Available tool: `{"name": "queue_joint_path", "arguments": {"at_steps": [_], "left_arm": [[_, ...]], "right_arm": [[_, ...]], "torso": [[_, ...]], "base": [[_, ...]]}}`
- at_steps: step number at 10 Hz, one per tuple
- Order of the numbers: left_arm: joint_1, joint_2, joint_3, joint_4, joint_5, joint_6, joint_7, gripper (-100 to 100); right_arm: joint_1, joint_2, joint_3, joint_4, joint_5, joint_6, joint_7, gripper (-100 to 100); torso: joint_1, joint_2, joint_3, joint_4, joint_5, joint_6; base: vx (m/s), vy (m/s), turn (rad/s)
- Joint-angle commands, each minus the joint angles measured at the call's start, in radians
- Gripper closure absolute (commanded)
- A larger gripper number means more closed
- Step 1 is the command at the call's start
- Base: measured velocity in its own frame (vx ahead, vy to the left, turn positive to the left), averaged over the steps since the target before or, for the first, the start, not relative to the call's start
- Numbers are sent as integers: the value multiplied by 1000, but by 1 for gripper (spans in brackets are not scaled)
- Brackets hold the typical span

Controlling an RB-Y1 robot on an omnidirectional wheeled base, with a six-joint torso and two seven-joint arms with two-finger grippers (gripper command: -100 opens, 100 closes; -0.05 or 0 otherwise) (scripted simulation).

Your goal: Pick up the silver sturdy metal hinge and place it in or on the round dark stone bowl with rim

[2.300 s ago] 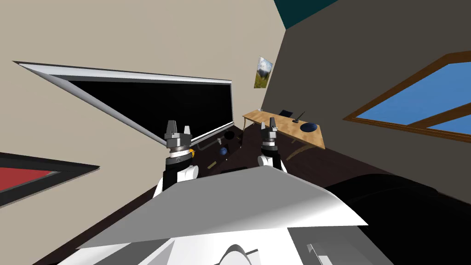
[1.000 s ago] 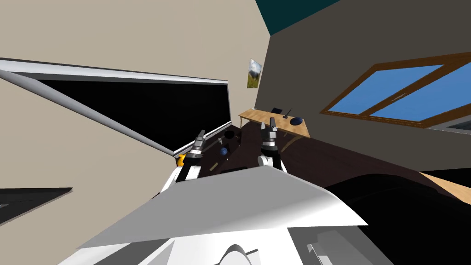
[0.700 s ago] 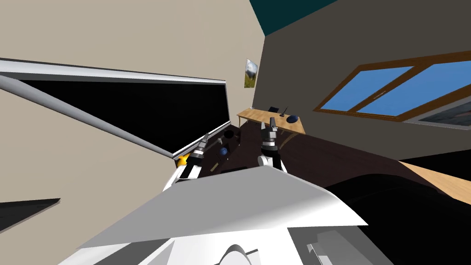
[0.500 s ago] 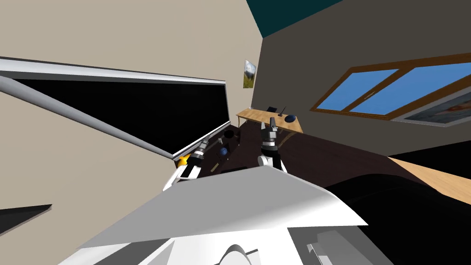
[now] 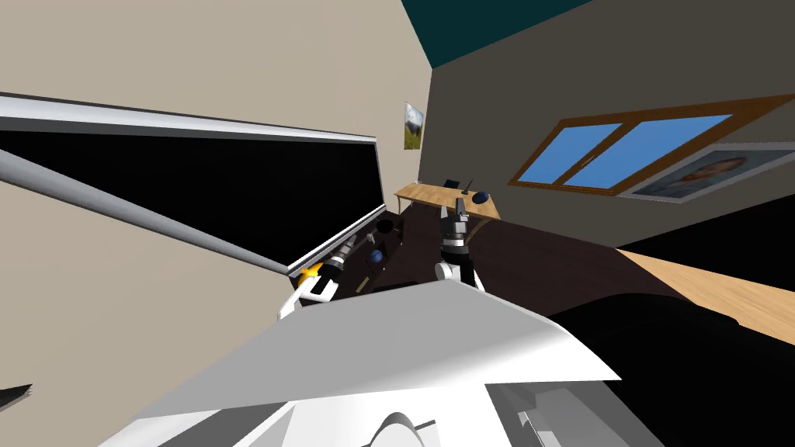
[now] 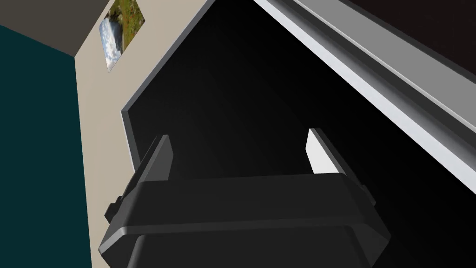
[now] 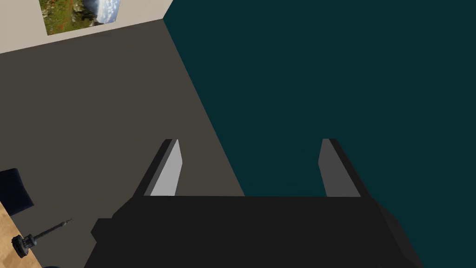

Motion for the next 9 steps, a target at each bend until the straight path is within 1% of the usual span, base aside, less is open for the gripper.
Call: {"name": "queue_joint_path", "arguments": {"at_steps": [1,2,3,7,8,9], "left_arm": [[-15,21,-12,49,-10,20,-7,-100],[-30,39,-21,72,-17,33,-12,-100],[-30,39,-21,89,-17,33,-12,-100],[-91,96,-52,231,-31,65,-26,-100],[-91,96,-52,247,-31,65,-26,-100],[-106,106,-58,282,-32,69,-28,-100]], "right_arm": [[0,0,0,0,0,0,0,0],[0,0,0,0,0,0,0,0],[0,0,0,0,0,0,0,0],[0,0,0,0,0,0,0,0],[0,0,0,0,0,0,0,0],[0,0,0,0,0,0,0,0]], "torso": [[0,0,0,0,0,0],[-1,0,0,0,0,0],[-1,-1,-1,0,0,0],[-2,-3,-2,-1,-1,0],[-3,-3,-2,-1,-1,0],[-4,-3,-2,-1,-1,0]], "base": [[4,29,-112],[13,31,-171],[11,24,-71],[28,13,-149],[28,-1,-56],[28,-5,-95]]}}
